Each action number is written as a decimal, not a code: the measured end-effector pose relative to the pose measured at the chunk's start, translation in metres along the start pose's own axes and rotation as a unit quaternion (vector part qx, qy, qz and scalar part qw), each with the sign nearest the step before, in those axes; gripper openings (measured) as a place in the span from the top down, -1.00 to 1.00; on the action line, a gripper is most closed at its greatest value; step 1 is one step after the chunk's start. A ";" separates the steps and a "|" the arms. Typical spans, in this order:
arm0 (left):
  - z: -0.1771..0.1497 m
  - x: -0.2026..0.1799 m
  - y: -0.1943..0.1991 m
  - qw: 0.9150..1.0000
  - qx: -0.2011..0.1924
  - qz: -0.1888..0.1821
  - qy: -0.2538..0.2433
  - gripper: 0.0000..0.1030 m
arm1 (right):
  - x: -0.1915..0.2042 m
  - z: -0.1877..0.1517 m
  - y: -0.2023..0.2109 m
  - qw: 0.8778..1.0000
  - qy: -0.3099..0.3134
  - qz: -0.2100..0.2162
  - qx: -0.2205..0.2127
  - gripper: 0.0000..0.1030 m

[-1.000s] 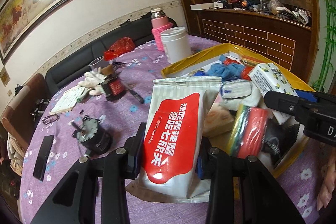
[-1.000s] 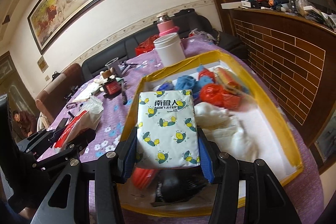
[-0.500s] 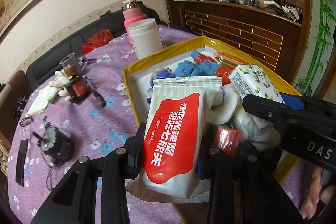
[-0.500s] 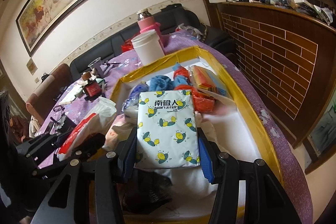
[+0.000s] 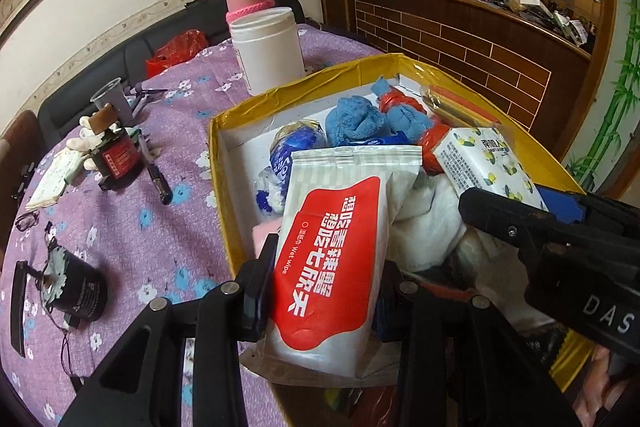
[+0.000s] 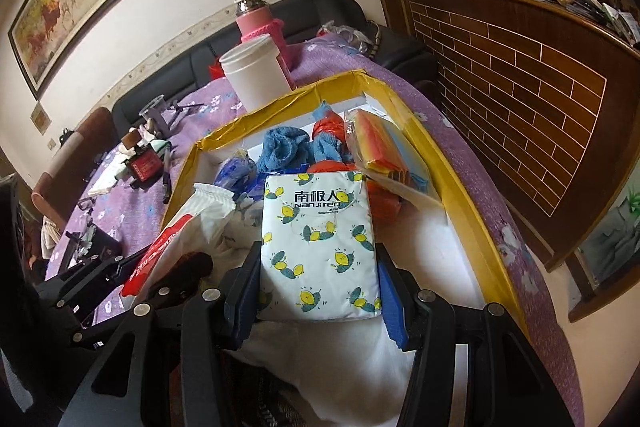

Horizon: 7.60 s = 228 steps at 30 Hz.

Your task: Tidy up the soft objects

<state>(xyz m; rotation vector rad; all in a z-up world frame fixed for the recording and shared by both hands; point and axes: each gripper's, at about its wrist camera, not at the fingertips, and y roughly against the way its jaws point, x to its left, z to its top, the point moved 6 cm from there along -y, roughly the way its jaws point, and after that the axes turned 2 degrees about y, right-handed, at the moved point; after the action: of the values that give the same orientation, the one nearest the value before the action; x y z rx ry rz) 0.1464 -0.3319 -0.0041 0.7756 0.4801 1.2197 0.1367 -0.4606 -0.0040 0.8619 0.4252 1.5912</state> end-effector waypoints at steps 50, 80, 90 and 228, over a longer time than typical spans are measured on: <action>0.005 -0.002 0.001 1.000 0.004 -0.004 0.000 -0.49 | 0.007 0.007 -0.007 0.999 0.015 -0.049 0.015 -0.32; -0.027 -0.004 0.073 0.999 -0.034 0.001 -0.025 -0.68 | 0.044 -0.013 0.074 0.999 0.019 -0.023 -0.041 -0.68; -0.063 0.006 0.111 0.999 -0.049 -0.012 -0.019 -0.70 | 0.066 -0.046 0.104 0.998 0.026 -0.014 -0.052 -0.71; -0.198 0.042 0.186 0.991 -0.094 0.085 -0.038 -1.00 | 0.095 -0.180 0.168 0.982 -0.009 -0.072 -0.173 -0.98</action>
<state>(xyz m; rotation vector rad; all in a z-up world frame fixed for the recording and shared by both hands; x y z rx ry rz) -0.1005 -0.2122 0.0076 0.7099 0.2355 1.3674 -0.1109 -0.3718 0.0221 0.5670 0.1835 1.4665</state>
